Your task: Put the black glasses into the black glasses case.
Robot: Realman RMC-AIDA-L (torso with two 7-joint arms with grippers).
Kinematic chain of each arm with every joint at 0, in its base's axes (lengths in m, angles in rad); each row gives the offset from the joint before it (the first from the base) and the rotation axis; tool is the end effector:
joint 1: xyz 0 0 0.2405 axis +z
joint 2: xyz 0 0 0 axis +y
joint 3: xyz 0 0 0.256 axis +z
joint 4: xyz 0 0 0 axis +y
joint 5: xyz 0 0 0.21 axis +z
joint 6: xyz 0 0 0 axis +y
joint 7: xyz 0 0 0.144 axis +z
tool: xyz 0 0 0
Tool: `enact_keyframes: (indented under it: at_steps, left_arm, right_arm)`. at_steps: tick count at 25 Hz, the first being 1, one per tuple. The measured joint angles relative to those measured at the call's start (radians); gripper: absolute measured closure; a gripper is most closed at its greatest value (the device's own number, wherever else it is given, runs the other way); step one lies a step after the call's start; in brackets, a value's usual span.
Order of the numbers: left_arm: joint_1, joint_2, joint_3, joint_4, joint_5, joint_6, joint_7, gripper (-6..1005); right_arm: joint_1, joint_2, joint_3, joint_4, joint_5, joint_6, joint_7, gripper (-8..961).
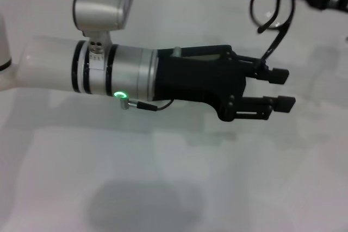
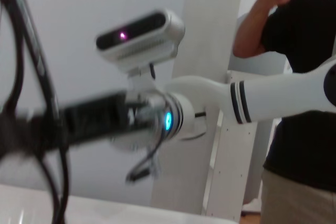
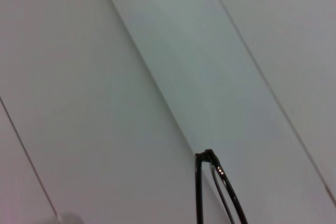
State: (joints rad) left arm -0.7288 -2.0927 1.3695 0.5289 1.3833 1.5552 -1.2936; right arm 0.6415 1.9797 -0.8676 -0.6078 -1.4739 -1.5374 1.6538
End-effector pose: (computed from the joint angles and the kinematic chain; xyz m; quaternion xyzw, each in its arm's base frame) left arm -0.1296 0.3247 -0.0693 0.9374 0.0612 0.3361 0.0673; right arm 0.1882 0.3838 0.0511 -0.8653 0.2543 0.4190 0.1051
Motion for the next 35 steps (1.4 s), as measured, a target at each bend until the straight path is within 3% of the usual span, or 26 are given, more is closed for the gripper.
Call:
enact_keyframes:
  at_steps: [8,16,35]
  left_arm:
    - [0.03,0.006,-0.011,0.006,-0.033,0.042,0.006,489]
    - [0.042,0.007,-0.034,0.008,-0.04,0.045,0.007,490]
    - [0.035,0.006,-0.038,0.01,-0.041,0.045,0.025,490]
  right_arm:
    - [0.0,0.003,-0.164,0.001,-0.02,0.116,-0.001,840]
    - [0.008,0.002,-0.171,0.003,-0.098,0.08,0.009,840]
    - [0.049,-0.027,-0.183,0.064,-0.182,-0.034,0.07,838]
